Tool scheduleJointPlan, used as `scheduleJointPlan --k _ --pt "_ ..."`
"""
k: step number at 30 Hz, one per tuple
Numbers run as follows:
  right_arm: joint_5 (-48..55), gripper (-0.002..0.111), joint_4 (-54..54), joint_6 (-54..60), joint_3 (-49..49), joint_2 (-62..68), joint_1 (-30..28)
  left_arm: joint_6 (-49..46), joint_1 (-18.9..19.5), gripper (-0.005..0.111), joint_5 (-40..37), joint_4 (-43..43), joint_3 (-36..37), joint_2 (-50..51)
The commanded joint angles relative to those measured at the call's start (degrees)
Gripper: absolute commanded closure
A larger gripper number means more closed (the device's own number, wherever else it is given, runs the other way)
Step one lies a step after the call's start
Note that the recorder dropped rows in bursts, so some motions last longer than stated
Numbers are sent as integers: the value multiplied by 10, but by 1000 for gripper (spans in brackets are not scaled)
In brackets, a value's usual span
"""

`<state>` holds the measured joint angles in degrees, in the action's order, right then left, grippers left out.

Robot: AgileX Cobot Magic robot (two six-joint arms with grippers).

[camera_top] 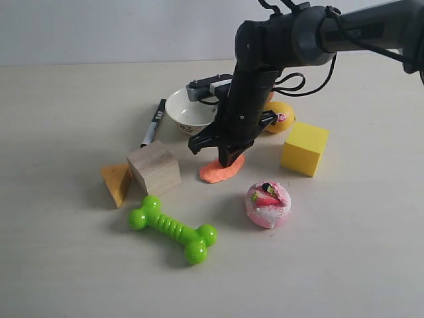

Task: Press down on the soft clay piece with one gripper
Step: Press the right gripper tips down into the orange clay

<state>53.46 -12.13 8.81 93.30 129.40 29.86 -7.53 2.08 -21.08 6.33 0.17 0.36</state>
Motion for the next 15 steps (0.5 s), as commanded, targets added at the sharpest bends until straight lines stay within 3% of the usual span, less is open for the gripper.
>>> scheduleJointPlan --k 1,15 --pt "-5 108 2 -1 2 7 1 0 0 107 5 -2 -2 -4" --pt "6 108 2 -3 2 53 1 0 0 107 5 -2 -2 -4"
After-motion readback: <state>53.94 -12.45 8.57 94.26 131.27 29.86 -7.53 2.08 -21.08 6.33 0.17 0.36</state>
